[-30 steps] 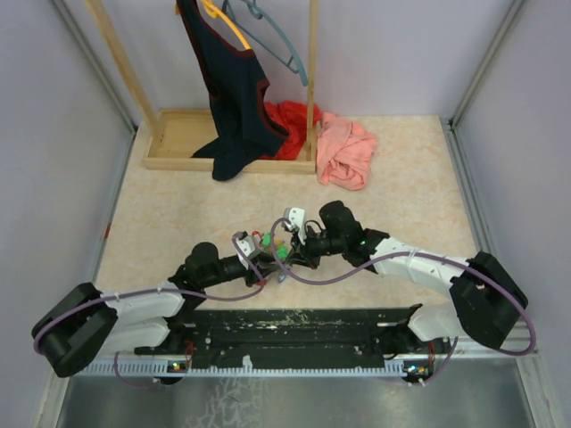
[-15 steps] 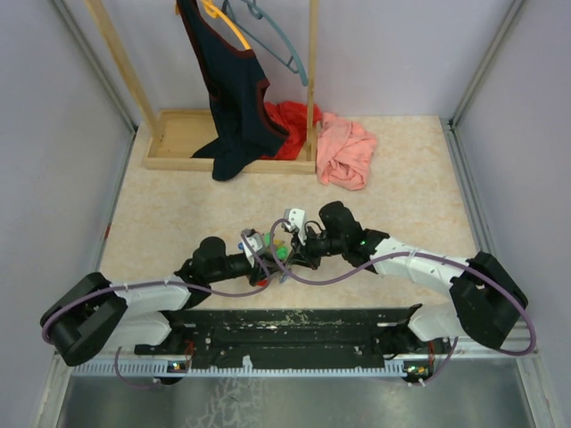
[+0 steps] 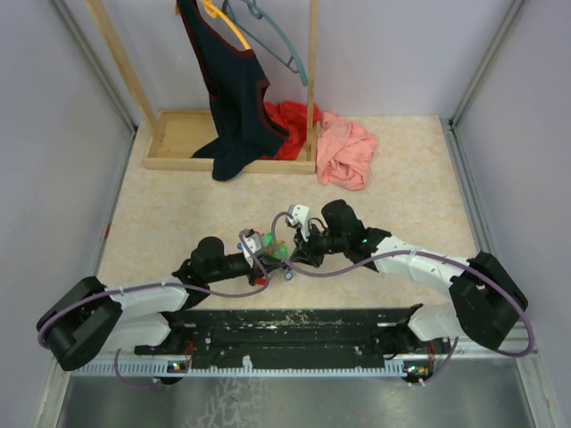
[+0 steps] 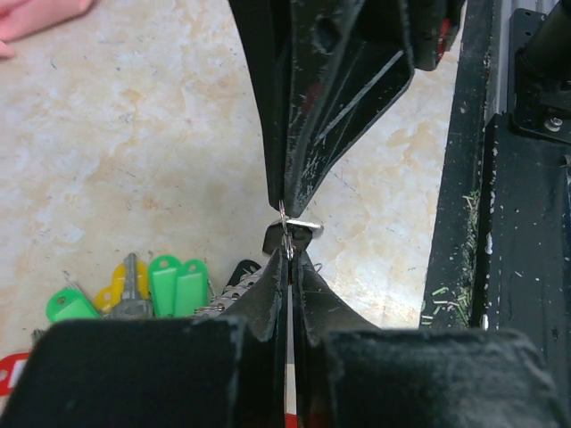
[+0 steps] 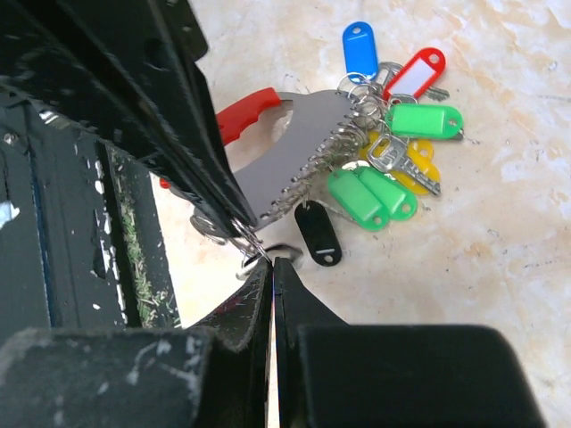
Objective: Put the keys on the keyring
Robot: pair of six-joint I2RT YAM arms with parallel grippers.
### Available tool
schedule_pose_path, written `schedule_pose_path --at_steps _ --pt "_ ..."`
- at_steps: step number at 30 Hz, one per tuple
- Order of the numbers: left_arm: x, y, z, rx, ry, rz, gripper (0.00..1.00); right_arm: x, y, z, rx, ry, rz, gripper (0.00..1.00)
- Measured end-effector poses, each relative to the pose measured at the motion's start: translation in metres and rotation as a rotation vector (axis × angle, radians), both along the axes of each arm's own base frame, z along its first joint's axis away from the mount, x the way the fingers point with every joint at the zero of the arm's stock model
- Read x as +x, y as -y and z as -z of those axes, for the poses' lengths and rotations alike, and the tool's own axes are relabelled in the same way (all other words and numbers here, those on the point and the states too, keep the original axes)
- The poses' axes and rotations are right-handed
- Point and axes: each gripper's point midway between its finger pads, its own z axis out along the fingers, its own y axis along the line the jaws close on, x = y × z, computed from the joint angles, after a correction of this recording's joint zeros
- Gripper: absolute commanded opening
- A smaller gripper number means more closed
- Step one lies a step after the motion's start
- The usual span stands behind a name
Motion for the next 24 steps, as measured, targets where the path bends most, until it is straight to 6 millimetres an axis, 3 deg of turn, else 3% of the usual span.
schedule_pose_path --at_steps 4,12,20,24 --pt "-0.001 -0.002 -0.008 -0.02 0.036 0.0 0.01 0.004 0.004 0.004 -0.003 -0.052 0.038 0.0" --pt "-0.004 -0.006 -0.005 -0.018 0.054 0.006 0.01 0.0 0.001 0.019 -0.03 -0.145 0.045 0.0" --pt "-0.008 -0.005 -0.017 -0.069 0.1 0.024 0.01 0.0 0.006 0.044 -0.096 -0.209 0.079 0.0" --pt "-0.009 -0.005 -0.02 -0.078 0.11 0.028 0.01 0.001 0.004 0.043 -0.102 -0.199 0.079 0.03"
